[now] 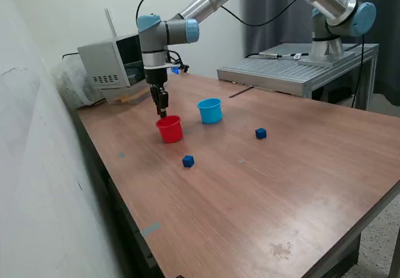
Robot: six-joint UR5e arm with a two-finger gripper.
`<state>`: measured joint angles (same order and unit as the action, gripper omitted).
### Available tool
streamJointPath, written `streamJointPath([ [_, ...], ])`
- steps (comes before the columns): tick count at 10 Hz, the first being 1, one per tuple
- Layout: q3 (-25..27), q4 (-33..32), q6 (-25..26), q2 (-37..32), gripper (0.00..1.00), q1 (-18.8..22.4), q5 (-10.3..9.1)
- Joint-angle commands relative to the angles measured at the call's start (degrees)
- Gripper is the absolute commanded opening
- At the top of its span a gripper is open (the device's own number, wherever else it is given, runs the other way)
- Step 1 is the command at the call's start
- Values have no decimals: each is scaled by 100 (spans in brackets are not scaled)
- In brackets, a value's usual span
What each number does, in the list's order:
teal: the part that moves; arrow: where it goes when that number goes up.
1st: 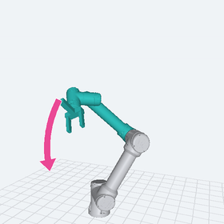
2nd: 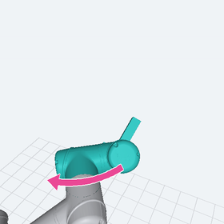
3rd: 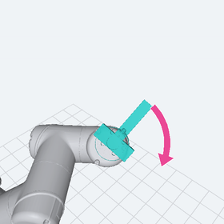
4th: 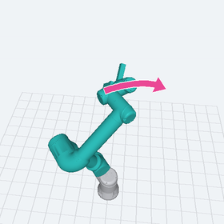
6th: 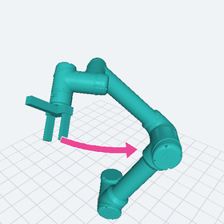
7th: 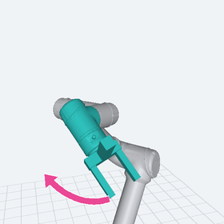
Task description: Place red objects in the red bin, and blue objects in the blue bin.
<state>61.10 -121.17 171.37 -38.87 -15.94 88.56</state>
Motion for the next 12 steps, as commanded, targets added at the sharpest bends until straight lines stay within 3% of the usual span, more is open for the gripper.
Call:
streamJointPath([
  [1, -2, -3, 1, 3, 100, 3, 109],
  [5, -63, 76, -7, -103, 100, 100, 136],
  [6, -2, 250, 10, -190, 100, 343, 153],
  [12, 2016, 637, 1563, -1841, 100, 688, 197],
])
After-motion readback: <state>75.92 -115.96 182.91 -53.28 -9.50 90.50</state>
